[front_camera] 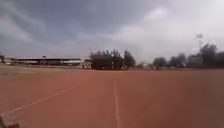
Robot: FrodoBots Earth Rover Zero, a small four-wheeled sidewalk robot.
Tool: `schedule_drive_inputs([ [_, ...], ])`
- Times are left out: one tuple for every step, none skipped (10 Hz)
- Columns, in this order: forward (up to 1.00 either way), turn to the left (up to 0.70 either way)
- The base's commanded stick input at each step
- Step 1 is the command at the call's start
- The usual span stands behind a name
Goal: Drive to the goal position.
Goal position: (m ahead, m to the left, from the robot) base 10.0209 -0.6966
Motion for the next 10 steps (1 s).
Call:
schedule_drive_inputs([
  [0.7, 0.0],
  [0.7, 0.0],
  [0.7, -0.17],
  [0.7, -0.35],
  [0.7, -0.32],
  [0.7, -0.3],
  [0.7, -0.24],
  [0.7, -0.18],
  [0.7, -0.14],
  [0.7, -0.1],
])
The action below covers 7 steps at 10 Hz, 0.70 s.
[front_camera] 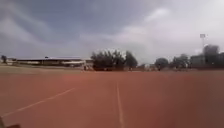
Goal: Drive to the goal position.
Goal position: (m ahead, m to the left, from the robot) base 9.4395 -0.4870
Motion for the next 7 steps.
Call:
schedule_drive_inputs([
  [0.7, -0.07],
  [0.7, -0.06],
  [0.7, -0.05],
  [0.7, -0.04],
  [0.7, 0.0],
  [0.7, 0.0],
  [0.7, 0.0],
])
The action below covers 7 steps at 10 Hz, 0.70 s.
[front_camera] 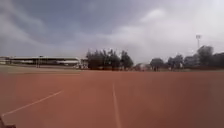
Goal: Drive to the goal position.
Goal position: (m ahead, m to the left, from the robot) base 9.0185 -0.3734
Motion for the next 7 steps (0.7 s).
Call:
schedule_drive_inputs([
  [0.7, 0.0],
  [0.7, 0.0],
  [0.7, 0.0],
  [0.7, 0.0],
  [0.7, 0.0],
  [0.7, 0.0],
  [0.7, 0.0],
])
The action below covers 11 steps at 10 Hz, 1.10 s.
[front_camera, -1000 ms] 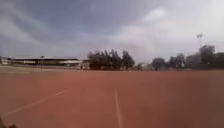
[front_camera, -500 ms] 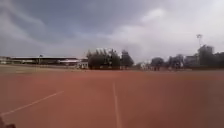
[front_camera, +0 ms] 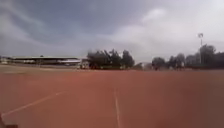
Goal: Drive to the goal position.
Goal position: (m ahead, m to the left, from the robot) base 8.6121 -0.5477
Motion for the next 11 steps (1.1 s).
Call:
schedule_drive_inputs([
  [0.7, 0.0],
  [0.7, 0.0],
  [0.7, 0.0],
  [0.7, 0.0],
  [0.7, 0.0],
  [0.7, 0.0],
  [0.7, 0.0],
  [0.7, 0.0],
  [0.7, 0.0],
  [0.7, 0.0],
  [0.7, 0.0],
])
